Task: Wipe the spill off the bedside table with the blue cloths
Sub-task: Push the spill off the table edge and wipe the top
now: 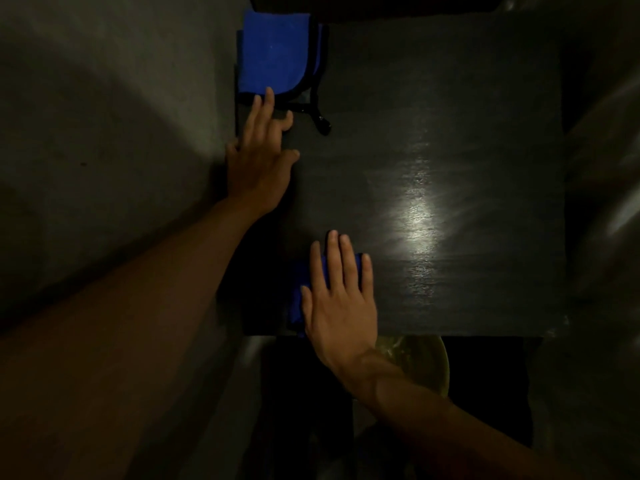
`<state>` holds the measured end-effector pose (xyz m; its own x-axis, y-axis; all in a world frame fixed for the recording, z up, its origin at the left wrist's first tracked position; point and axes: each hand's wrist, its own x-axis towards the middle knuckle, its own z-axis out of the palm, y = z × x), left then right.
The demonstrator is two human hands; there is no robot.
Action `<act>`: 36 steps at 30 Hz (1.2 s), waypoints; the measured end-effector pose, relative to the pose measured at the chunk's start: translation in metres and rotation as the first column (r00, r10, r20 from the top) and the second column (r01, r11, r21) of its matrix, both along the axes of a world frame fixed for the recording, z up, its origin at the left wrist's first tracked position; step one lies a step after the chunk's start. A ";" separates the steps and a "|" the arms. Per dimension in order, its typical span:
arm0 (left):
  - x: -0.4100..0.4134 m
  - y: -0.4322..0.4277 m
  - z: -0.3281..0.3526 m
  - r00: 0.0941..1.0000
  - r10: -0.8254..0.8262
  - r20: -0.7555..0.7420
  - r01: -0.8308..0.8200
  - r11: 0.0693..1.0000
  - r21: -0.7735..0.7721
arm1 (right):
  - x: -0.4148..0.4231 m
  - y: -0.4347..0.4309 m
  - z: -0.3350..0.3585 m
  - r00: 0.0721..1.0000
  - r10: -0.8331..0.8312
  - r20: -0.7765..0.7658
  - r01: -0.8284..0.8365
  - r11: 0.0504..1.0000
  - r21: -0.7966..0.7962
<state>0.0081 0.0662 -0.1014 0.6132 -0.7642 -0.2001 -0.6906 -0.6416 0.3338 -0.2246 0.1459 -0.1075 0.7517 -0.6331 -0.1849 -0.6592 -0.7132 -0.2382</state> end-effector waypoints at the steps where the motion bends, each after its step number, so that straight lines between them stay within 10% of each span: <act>1: 0.000 0.000 0.000 1.000 -0.005 0.003 0.005 1.000 -0.004 | 0.005 0.004 0.000 1.000 -0.003 -0.001 0.003 1.000 0.003; 13: 0.003 0.002 0.000 0.999 -0.032 -0.034 0.031 0.999 -0.030 | 0.025 0.012 0.019 0.989 -0.078 0.124 0.055 0.983 0.176; 18: 0.005 0.004 -0.003 0.998 -0.058 -0.028 0.056 0.996 -0.065 | 0.002 -0.021 0.032 0.943 0.310 0.119 -0.312 0.950 0.003; 27: 0.008 0.004 -0.005 0.997 -0.072 -0.024 0.071 0.997 -0.044 | 0.019 -0.056 -0.005 0.580 0.808 0.101 -0.800 0.589 -0.117; 36: 0.012 0.004 -0.006 0.994 -0.108 -0.021 0.108 0.994 -0.029 | 0.026 -0.020 -0.001 0.766 0.638 0.082 -0.640 0.768 -0.001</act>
<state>0.0199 0.0702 -0.1076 0.5225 -0.8311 -0.1905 -0.7474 -0.5540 0.3669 -0.1984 0.1263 -0.1082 0.9925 0.0030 -0.1222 -0.0329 -0.9563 -0.2906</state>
